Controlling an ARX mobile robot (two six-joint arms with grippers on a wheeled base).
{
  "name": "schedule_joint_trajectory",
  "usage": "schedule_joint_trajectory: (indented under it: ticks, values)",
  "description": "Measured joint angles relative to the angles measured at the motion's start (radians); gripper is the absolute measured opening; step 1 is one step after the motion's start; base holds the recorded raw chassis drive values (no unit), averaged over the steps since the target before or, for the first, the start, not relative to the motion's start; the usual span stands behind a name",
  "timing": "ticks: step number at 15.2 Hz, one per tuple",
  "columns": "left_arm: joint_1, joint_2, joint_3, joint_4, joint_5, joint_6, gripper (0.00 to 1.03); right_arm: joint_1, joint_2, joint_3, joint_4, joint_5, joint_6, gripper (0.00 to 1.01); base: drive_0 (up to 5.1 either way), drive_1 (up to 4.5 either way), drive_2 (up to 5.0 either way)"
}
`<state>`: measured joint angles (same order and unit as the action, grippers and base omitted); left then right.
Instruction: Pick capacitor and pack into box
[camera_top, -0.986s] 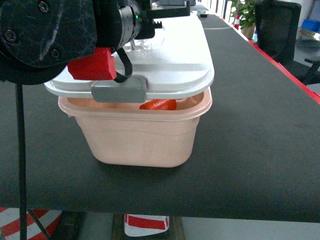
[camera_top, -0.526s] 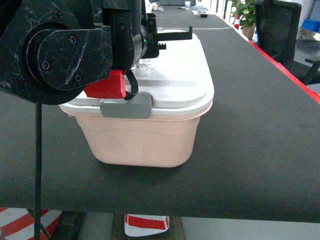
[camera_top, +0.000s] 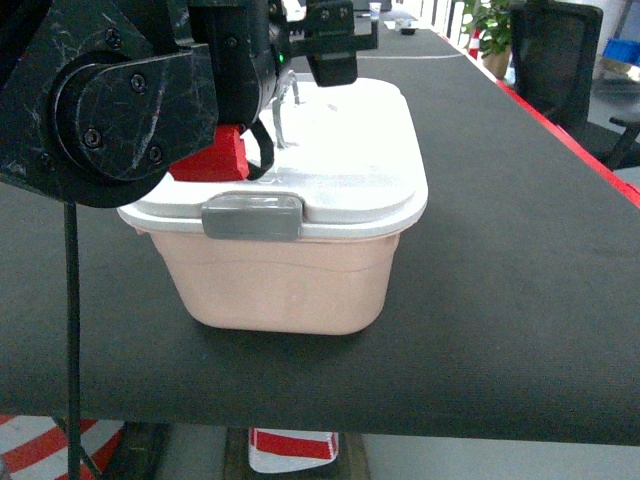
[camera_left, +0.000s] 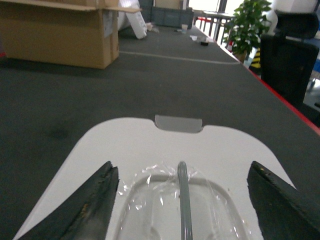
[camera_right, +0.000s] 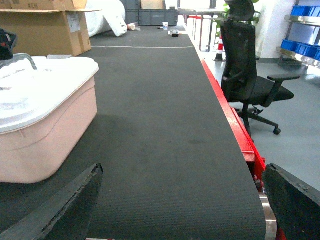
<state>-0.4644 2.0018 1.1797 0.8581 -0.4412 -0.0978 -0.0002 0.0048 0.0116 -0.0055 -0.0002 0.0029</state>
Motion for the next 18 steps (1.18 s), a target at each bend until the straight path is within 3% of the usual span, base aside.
schedule_joint_trajectory:
  ticks: [2, 9, 11, 18]
  values:
    - [0.019, -0.027, 0.0, 0.055, 0.0, 0.001, 0.99, 0.0, 0.0, 0.0, 0.0, 0.0, 0.0, 0.98, 0.0, 0.0, 0.0]
    - [0.19, -0.254, -0.158, 0.138, -0.059, 0.001, 0.98, 0.0, 0.0, 0.0, 0.0, 0.0, 0.0, 0.98, 0.0, 0.0, 0.0]
    - [0.231, -0.33, -0.23, 0.141, -0.074, 0.023, 0.98, 0.0, 0.0, 0.0, 0.0, 0.0, 0.0, 0.98, 0.0, 0.0, 0.0]
    - [0.236, -0.352, -0.259, 0.14, -0.081, 0.051, 0.98, 0.0, 0.0, 0.0, 0.0, 0.0, 0.0, 0.98, 0.0, 0.0, 0.0]
